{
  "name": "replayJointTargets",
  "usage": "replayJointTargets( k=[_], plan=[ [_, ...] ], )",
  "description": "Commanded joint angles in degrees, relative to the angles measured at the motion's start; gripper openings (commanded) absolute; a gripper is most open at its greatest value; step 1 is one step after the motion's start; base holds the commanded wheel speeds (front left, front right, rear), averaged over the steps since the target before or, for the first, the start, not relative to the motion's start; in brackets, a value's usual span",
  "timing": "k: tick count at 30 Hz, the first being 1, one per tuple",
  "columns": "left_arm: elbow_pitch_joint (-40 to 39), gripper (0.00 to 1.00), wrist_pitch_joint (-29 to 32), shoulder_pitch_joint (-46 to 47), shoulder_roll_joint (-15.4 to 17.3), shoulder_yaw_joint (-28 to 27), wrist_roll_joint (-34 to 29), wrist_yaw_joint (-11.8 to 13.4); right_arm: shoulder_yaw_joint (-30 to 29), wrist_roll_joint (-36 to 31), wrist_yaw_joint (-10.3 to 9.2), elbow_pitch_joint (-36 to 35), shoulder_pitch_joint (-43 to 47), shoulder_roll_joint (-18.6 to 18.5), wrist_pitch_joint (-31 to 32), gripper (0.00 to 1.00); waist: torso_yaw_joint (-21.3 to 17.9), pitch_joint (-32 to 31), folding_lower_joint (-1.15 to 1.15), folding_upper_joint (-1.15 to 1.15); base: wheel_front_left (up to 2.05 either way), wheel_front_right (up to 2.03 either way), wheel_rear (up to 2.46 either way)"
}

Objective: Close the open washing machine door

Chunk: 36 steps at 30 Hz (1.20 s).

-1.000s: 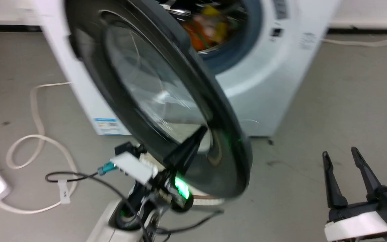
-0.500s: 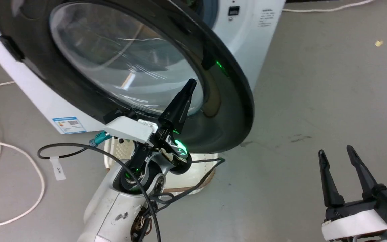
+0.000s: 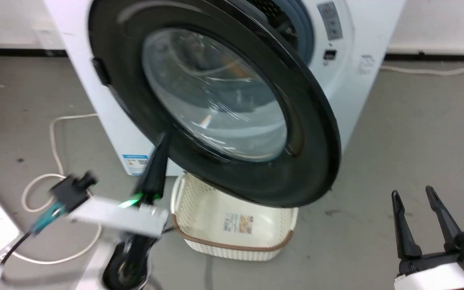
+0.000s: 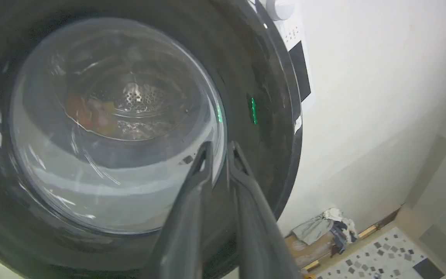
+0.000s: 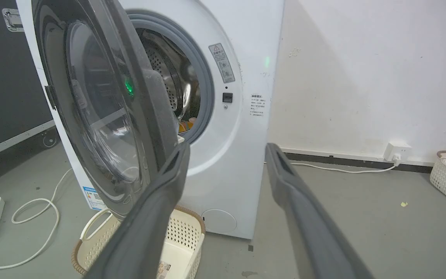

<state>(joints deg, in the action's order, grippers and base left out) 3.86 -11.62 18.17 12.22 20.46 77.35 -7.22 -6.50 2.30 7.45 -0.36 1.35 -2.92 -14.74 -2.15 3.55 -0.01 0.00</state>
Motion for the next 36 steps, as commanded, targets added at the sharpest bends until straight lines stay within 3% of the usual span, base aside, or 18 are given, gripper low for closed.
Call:
replayJointTargets(
  k=[1, 2, 3, 4, 7, 8, 9, 14, 19, 20, 21, 27, 36],
  plan=[
    [-0.7, 1.0, -2.6, -3.3, 3.0, 0.1, -7.7, -0.3, -0.1, -0.2, 0.03, -0.5, 1.2, 0.0, -0.3, 1.0, 2.6, -2.7, 0.01, 0.0, 0.0, 0.0, 0.0],
    [-0.7, 1.0, -2.6, -3.3, 3.0, 0.1, -7.7, -0.3, -0.1, -0.2, 0.03, -0.5, 1.2, 0.0, -0.3, 1.0, 2.6, -2.7, 0.01, 0.0, 0.0, 0.0, 0.0],
    [-0.3, 1.0, -3.3, -6.1, 5.3, -1.9, -17.8, -0.3, 0.0, -0.1, 0.03, -0.7, 1.8, 0.0, -0.3, 1.0, 3.5, -3.4, 0.01, 0.0, 0.0, 0.0, 0.0],
    [-0.3, 1.0, -3.3, -6.1, 5.3, -1.9, -17.8, -0.3, 0.0, -0.1, 0.03, -0.7, 1.8, 0.0, -0.3, 1.0, 3.5, -3.4, 0.01, 0.0, 0.0, 0.0, 0.0],
    [-0.7, 1.0, -3.3, -10.8, 5.9, -6.1, -37.2, 2.9, -0.2, 0.2, 0.03, -1.2, 2.6, 0.0, -0.3, 1.0, 4.7, -4.2, 0.01, 0.0, 0.0, 0.0, 0.0],
    [-1.4, 1.0, -3.4, -14.2, 5.0, -7.0, -46.9, 5.4, 0.0, 0.7, 0.03, -1.5, 3.1, 0.0, -0.3, 1.0, 5.4, -4.5, 0.01, 0.0, 0.0, 0.0, 0.0],
    [-1.4, 1.0, -3.4, -14.2, 5.0, -7.0, -46.9, 5.4, 0.0, 0.7, 0.03, -1.5, 3.1, 0.0, -0.3, 1.0, 5.4, -4.5, 0.01, 0.0, 0.0, 0.0, 0.0],
    [-3.7, 1.0, -3.4, -19.9, 2.4, -7.3, -61.1, 6.9, 1.5, 1.2, 0.03, -2.1, 4.1, 0.0, -0.3, 1.0, 7.0, -4.6, 0.01, 0.0, 0.0, 0.0, 0.0],
    [-5.1, 1.0, -3.4, -21.9, -0.6, -8.2, -65.8, 5.6, 5.0, 0.8, 0.03, -2.9, 4.7, 0.0, -0.3, 1.0, 8.4, -4.1, 0.01, 0.0, 0.0, 0.0, 0.0],
    [-5.1, 1.0, -3.4, -22.0, -1.0, -8.3, -66.4, 5.2, 6.4, 0.4, 0.03, -2.8, 4.9, 0.0, -0.3, 0.4, 8.6, -4.0, 0.01, 0.0, 0.0, 0.0, 0.0],
    [-5.0, 1.0, -3.4, -22.0, -1.4, -8.5, -66.8, 4.8, 8.0, 0.0, 0.03, -2.9, 4.9, -0.2, -0.3, 0.0, 8.8, -3.8, 0.01, 0.0, 0.0, 0.0, 0.0],
    [-4.7, 1.0, -3.4, -20.6, -3.8, -8.8, -69.3, 3.1, 15.2, 0.6, 0.03, -1.4, 2.2, -4.8, -0.3, 0.0, 10.5, 0.2, 0.01, 0.0, 0.0, 0.0, 0.0],
    [-5.8, 1.0, -3.4, -16.5, -7.1, -8.4, -71.7, 2.2, 17.3, 4.3, 0.03, 6.6, -12.0, -14.2, 0.4, 0.0, 13.1, 9.8, 0.01, 0.0, 0.0, 0.0, 0.0]
  ],
)
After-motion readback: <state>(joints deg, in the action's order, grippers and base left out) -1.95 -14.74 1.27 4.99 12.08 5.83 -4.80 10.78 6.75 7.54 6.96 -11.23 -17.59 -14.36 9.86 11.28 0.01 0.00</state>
